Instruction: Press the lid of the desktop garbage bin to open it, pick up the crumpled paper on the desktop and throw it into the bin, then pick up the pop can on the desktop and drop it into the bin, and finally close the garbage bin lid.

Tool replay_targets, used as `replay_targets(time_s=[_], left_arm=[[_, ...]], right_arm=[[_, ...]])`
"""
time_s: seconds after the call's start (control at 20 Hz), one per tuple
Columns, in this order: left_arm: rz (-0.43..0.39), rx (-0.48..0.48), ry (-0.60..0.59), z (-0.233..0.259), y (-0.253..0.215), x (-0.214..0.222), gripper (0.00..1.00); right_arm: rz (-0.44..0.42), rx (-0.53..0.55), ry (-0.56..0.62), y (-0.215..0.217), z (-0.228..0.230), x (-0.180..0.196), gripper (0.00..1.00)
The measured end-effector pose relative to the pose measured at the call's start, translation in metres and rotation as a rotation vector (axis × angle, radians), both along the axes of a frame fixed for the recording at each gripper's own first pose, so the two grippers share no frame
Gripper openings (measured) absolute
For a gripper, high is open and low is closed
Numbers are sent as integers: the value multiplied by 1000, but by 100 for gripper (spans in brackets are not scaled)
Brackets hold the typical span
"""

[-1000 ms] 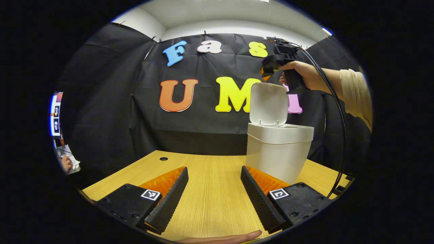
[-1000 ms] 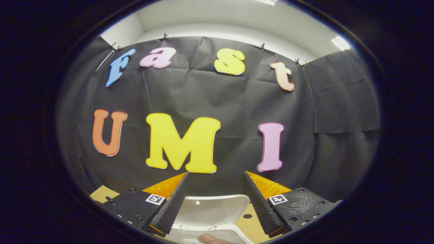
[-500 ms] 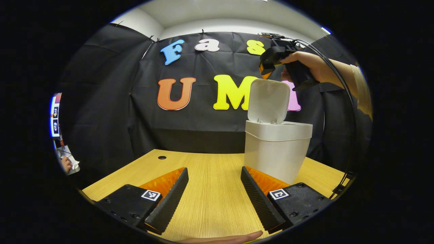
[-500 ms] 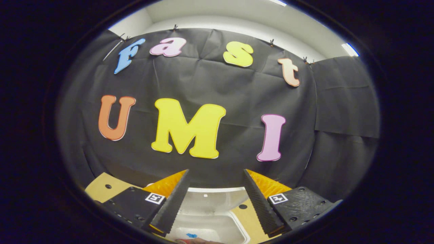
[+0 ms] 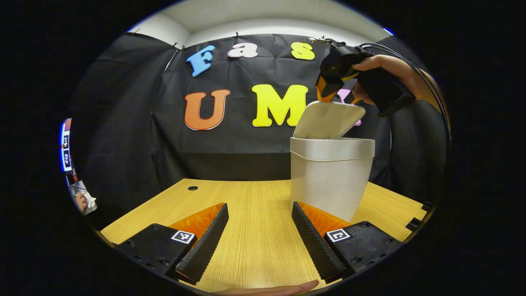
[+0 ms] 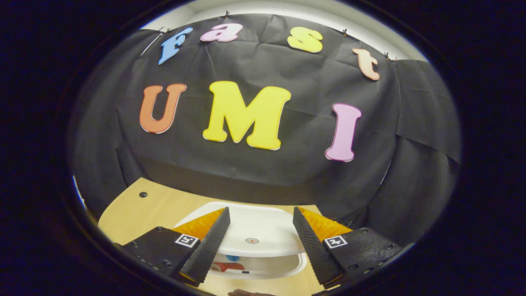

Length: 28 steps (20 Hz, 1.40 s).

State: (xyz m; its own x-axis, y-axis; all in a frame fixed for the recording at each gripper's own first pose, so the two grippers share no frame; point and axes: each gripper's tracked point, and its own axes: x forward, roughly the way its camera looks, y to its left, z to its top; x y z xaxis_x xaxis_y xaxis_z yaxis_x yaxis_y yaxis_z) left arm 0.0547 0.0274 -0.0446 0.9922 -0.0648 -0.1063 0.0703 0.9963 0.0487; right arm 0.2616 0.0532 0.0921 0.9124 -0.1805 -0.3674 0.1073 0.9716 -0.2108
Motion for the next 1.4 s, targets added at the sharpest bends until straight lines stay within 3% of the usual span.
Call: replay_targets(time_s=[0.1,0.2,0.4,0.5,0.55,0.6,1.05,1.2,1.4], left_arm=[[12,18,9,-2,-1,-3,100],[10,29,5,-2,-4,-4,100],[17,43,8,-4,-2,-4,100],[42,49,11,-3,4,-4,100],[56,53,4,0,8,-5,100],[62,57,-6,3,9,-6,100],[82,68,-2,1,18,-5,100],[116,64,-5,6,29,-5,100],[123,45,8,4,33,-3,100]], right_arm=[[29,15,56,4,-25,-4,95],[31,21,69,1,-38,-7,99],[61,-10,74,2,-56,-9,96],[69,-22,61,0,-58,-11,99],[72,-28,55,0,-59,-12,93],[73,-31,43,1,-59,-12,100],[79,-30,-74,-1,-65,-20,97],[96,15,-68,-3,-67,-22,100],[111,162,-71,-8,-72,-26,100]])
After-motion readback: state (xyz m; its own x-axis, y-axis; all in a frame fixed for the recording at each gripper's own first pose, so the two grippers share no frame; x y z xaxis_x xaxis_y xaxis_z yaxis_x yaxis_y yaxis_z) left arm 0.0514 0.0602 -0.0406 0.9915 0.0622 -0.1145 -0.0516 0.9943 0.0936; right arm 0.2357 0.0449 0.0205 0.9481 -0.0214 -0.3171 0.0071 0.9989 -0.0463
